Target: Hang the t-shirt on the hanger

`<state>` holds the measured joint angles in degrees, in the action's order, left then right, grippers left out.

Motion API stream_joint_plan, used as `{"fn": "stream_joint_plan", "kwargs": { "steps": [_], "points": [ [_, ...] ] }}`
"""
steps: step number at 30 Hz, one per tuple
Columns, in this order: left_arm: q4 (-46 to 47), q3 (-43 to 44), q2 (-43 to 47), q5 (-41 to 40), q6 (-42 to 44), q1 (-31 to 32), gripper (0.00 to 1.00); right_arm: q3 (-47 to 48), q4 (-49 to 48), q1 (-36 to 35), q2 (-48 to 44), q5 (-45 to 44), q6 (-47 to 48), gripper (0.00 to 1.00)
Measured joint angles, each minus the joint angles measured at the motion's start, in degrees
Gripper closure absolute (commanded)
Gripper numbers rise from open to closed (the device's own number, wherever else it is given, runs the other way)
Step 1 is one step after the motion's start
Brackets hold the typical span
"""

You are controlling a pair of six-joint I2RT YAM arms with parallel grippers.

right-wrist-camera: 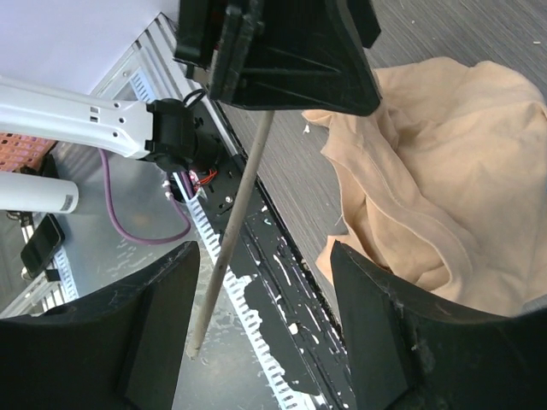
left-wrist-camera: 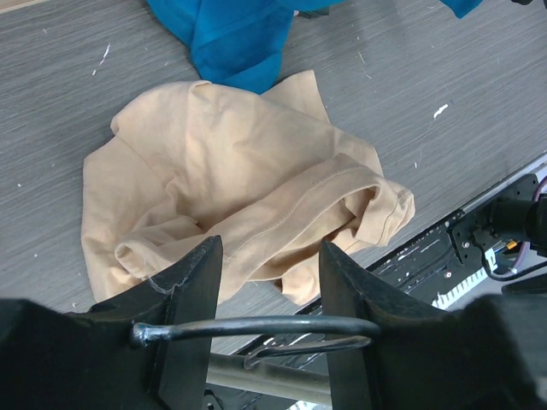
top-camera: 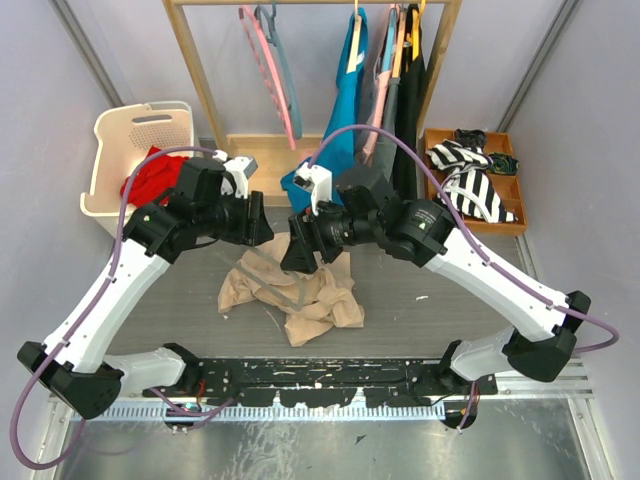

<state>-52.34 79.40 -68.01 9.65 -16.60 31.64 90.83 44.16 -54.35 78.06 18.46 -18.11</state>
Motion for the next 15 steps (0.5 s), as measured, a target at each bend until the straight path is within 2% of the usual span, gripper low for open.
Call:
{"fn": "stream_joint_plan", "kwargs": {
  "steps": [8,15],
  "points": [
    [0.00,0.00,-0.15,-0.35,-0.13,0.42,0.82,0.52,-2.71,-0.57,1.25,1.25,-0.72,0.32],
    [0.02,0.00,-0.26,-0.85,-0.61,0.79,0.82,0.52,-4.63,-1.49,3.26,2.05,-2.27,0.37]
  ]
}}
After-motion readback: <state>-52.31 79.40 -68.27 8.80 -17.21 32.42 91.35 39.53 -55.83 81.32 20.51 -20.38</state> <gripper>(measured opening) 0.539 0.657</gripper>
